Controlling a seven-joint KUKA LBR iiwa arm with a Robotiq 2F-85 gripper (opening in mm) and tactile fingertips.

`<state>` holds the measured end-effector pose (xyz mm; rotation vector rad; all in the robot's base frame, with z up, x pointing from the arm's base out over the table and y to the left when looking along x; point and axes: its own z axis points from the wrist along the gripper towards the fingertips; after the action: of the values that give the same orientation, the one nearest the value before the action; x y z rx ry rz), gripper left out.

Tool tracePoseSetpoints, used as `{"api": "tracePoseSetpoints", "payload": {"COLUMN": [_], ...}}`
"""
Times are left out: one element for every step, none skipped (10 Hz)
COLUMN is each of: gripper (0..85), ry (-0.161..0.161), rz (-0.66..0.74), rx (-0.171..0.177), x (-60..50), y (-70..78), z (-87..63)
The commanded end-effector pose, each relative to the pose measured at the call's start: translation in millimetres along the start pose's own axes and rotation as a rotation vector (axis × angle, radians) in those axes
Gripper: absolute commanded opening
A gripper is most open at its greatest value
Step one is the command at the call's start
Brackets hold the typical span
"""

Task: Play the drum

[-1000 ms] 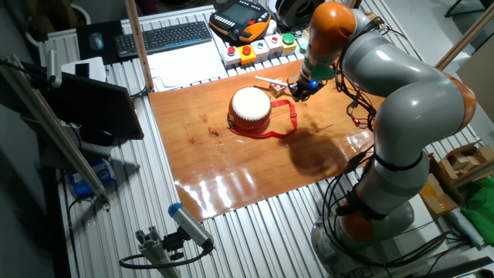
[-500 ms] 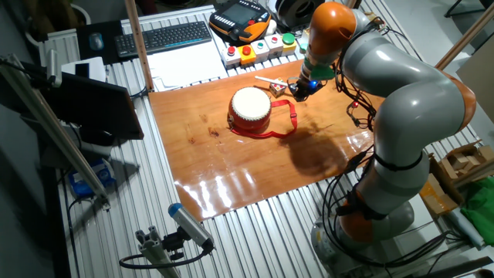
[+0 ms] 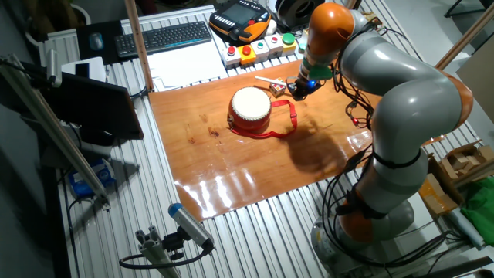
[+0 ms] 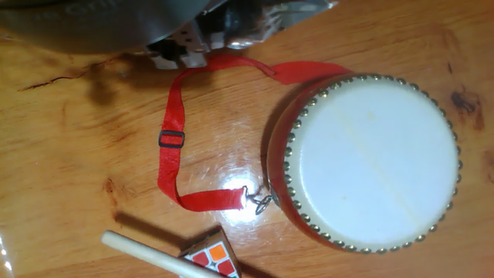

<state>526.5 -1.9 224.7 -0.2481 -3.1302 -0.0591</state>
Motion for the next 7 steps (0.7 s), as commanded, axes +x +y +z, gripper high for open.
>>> {"api": "tracePoseSetpoints", "payload": {"gripper": [0.7,0.7,0.7,0.7,0.7,0.7,0.7], "ry": [0.001,-0.004,-0.011,-0.013,-0.01,-0.004,0.004], "rz": [0.007,0.011,0.019,0.033,0.048,0.07,0.097], "rx": [-0.004,-0.001,0.01,0.019,0.027,0.022,0.013], "x": [-2.1,-3.3,-3.8,-4.2,-5.3,-7.0,-8.7], "y": [-0.9,-0.9,-0.1,1.1,3.5,5.7,7.3], "z": [2.4,5.1,7.6,10.0,13.7,17.4,21.6]}}
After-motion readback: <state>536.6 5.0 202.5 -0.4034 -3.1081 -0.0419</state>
